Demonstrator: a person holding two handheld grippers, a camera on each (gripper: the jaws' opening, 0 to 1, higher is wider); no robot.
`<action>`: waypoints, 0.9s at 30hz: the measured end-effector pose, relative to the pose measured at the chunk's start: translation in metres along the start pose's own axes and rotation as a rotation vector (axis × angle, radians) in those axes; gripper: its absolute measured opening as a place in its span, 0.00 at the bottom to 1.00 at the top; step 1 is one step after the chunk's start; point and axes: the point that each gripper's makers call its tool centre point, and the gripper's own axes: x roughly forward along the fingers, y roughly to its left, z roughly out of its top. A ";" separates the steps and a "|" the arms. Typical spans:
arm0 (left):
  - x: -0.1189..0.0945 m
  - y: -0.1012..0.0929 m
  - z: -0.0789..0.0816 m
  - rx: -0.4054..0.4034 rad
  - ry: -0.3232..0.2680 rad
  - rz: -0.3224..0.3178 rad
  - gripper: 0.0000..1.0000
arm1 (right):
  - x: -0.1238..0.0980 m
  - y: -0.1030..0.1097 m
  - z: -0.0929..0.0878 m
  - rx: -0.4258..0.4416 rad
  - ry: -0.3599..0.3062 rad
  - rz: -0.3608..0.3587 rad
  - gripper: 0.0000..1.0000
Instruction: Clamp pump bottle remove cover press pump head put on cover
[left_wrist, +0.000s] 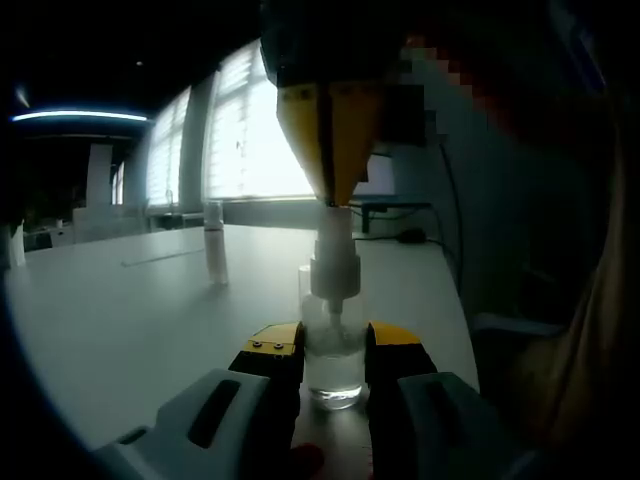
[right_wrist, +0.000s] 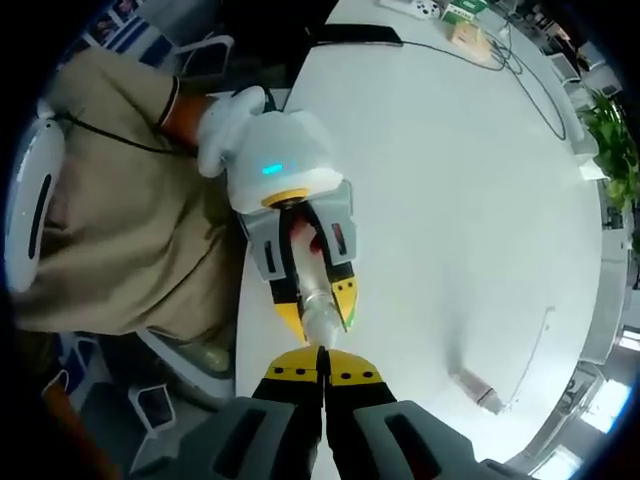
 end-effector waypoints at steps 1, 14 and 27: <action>0.000 0.000 0.000 0.000 0.000 0.000 0.15 | 0.000 0.000 0.000 -0.001 0.002 -0.001 0.00; -0.001 -0.001 0.000 -0.005 0.001 0.000 0.15 | 0.001 0.001 0.001 0.022 -0.031 -0.012 0.00; -0.002 0.000 -0.001 -0.007 0.002 0.001 0.15 | 0.004 0.002 0.002 0.069 -0.057 -0.005 0.00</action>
